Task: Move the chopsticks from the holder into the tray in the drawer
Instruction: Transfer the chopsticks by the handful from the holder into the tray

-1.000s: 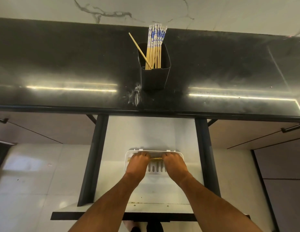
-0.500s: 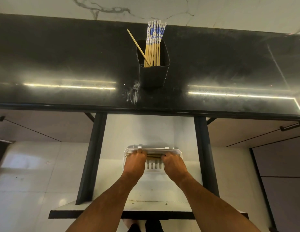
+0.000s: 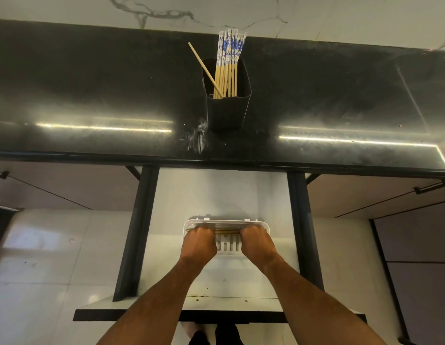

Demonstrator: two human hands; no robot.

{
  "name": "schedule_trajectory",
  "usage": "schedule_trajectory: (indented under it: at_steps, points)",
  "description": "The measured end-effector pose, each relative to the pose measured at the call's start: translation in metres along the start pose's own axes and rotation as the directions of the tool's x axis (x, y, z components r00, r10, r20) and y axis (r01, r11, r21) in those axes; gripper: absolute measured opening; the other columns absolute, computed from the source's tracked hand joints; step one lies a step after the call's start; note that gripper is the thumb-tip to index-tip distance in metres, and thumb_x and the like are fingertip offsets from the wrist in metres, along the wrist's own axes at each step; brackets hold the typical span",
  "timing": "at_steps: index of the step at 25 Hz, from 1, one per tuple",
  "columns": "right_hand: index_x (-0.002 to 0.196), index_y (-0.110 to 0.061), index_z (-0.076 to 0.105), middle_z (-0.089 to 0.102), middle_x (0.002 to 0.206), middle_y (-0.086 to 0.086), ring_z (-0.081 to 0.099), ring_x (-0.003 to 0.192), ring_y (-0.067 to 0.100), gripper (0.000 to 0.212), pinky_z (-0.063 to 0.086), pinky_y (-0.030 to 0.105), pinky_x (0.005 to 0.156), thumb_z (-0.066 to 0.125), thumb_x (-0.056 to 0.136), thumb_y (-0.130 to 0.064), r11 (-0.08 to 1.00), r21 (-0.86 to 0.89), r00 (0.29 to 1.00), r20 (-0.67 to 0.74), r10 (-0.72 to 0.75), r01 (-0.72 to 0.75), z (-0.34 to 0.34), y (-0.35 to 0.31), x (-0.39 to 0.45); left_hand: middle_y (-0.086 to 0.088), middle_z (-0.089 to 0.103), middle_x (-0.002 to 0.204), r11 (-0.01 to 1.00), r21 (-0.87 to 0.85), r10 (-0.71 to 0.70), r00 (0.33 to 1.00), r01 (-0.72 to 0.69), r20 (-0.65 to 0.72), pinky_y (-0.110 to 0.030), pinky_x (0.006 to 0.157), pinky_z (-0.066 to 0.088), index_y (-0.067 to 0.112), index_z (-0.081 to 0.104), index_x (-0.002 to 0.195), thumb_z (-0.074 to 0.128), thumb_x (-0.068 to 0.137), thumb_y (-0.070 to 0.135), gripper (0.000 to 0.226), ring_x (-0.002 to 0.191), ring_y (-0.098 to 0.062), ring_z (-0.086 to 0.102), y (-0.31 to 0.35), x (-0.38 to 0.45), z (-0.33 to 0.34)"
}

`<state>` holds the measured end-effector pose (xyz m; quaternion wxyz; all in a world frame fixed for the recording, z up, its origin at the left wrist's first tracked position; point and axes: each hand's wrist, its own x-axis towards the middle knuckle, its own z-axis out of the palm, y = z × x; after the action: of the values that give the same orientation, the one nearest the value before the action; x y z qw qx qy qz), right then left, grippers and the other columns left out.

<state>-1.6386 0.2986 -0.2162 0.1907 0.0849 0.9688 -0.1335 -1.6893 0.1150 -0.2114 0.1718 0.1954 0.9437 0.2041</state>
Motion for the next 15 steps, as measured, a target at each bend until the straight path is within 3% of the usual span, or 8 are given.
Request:
schedule_trajectory:
  at_steps: [4,8,9,12,15]
  points:
    - [0.122,-0.012,0.072,0.072,0.119,0.006,0.068,0.109,0.022,0.025,0.052,0.031,0.103,0.062,0.099,-0.015,1.0,-0.017,0.999,-0.052,-0.015,0.014,0.0,-0.002,-0.004,-0.002,0.067,0.125,0.999,0.027,0.04,0.998,-0.039,-0.046,-0.03,0.098,0.055,0.017,0.058,0.137,0.068,0.09,0.016,0.048,0.115,-0.021,0.063,0.002,-0.003,-0.004]
    - [0.117,-0.011,0.073,0.07,0.122,0.01,0.067,0.11,0.026,0.022,0.056,0.038,0.098,0.065,0.097,-0.014,0.992,-0.107,0.994,-0.07,-0.079,0.071,0.001,-0.006,-0.003,-0.003,0.062,0.132,0.999,0.04,-0.035,0.998,0.037,-0.055,-0.029,0.096,0.056,0.018,0.052,0.143,0.07,0.09,0.011,0.056,0.113,-0.019,0.064,-0.003,-0.003,0.002]
    - [0.115,-0.011,0.074,0.071,0.118,0.009,0.068,0.106,0.025,0.02,0.057,0.038,0.095,0.065,0.098,-0.016,0.991,-0.121,0.997,-0.046,-0.065,0.059,0.0,-0.006,-0.002,-0.003,0.061,0.13,0.999,-0.017,-0.05,0.999,0.05,-0.018,-0.028,0.094,0.057,0.021,0.053,0.14,0.066,0.092,0.009,0.051,0.11,-0.018,0.065,-0.002,-0.004,0.003]
    - [0.111,-0.005,0.073,0.071,0.111,0.014,0.068,0.102,0.03,0.019,0.057,0.041,0.093,0.062,0.1,-0.014,0.993,-0.112,0.999,-0.01,-0.034,0.033,0.001,-0.004,-0.004,-0.004,0.065,0.116,0.982,-0.172,-0.1,0.989,0.081,-0.105,-0.033,0.085,0.061,0.033,0.063,0.118,0.053,0.098,0.017,0.027,0.102,-0.019,0.069,0.002,-0.008,0.008]
    - [0.119,-0.003,0.068,0.065,0.122,0.016,0.064,0.112,0.032,0.023,0.055,0.043,0.1,0.063,0.099,-0.012,0.996,-0.07,0.998,-0.038,-0.049,0.047,0.006,0.0,-0.008,-0.009,0.064,0.116,0.997,-0.066,-0.033,0.999,0.032,-0.015,-0.04,0.087,0.057,0.018,0.064,0.115,0.057,0.093,0.004,0.027,0.105,-0.028,0.065,-0.002,-0.003,0.008]
